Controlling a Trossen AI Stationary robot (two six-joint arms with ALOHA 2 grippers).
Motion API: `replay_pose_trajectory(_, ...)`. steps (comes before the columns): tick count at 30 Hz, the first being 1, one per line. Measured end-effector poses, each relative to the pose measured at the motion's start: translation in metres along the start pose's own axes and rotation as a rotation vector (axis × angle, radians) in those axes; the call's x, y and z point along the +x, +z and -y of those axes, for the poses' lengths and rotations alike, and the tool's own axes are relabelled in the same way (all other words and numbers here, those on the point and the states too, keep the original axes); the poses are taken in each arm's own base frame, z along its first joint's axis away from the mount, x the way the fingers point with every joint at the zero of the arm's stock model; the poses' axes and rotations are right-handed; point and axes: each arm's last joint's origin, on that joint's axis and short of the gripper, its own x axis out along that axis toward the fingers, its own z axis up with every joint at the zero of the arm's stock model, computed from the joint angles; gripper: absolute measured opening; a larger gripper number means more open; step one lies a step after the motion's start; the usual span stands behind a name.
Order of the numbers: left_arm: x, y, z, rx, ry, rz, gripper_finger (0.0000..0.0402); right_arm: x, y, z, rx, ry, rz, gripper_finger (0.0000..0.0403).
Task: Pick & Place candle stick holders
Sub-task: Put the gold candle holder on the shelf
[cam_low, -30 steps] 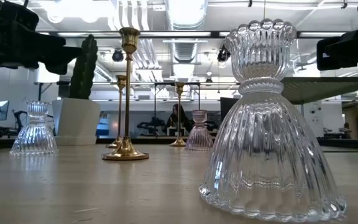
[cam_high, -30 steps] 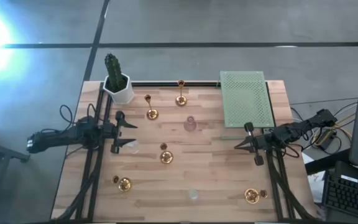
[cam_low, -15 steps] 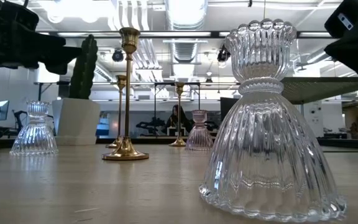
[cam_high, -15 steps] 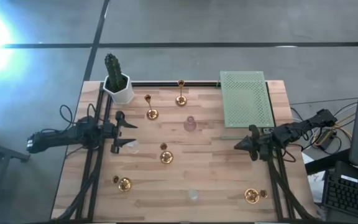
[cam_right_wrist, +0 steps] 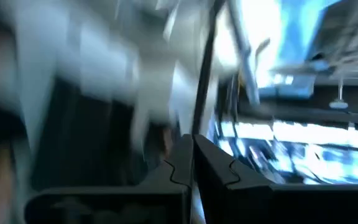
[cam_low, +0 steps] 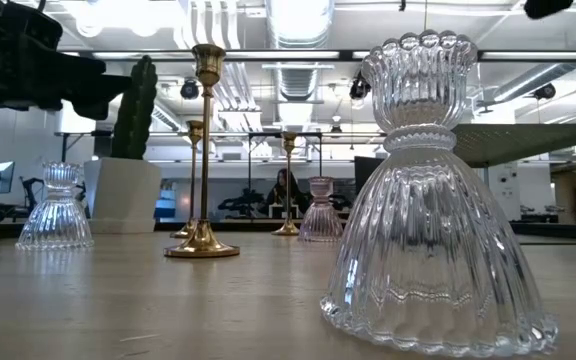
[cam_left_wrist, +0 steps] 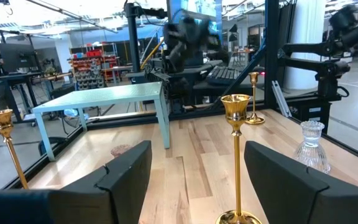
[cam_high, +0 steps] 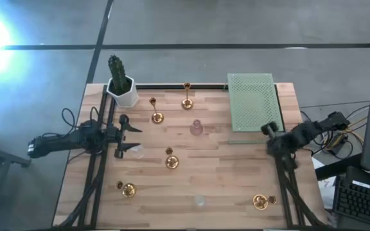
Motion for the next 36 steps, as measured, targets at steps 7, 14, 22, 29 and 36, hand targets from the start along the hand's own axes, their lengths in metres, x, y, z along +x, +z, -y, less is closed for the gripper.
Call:
replay_pose_trajectory(7,0.000,0.000,0.000,0.000,0.000,-0.001,0.0262,-0.001,0.012,-0.001,0.036,0.035,0.120,0.0009)
replay_pose_trajectory(14,0.000,0.000,0.000,0.000,0.000,-0.002,0.0262,0.022,0.010,0.011,-0.119,-0.296,-0.033,0.0009)
replay_pose_trajectory(22,0.000,0.000,0.000,0.000,0.000,-0.003,0.0262,0.084,0.009,0.028,-0.171,-0.603,-0.295,0.0009)
replay_pose_trajectory(29,0.000,0.000,0.000,-0.001,0.000,-0.003,0.0262,0.143,0.012,0.033,-0.080,-0.610,-0.603,0.0009)
replay_pose_trajectory(36,0.000,0.000,0.000,-0.001,-0.001,-0.005,0.0262,0.149,0.033,0.026,0.196,-0.847,-1.221,0.0008)
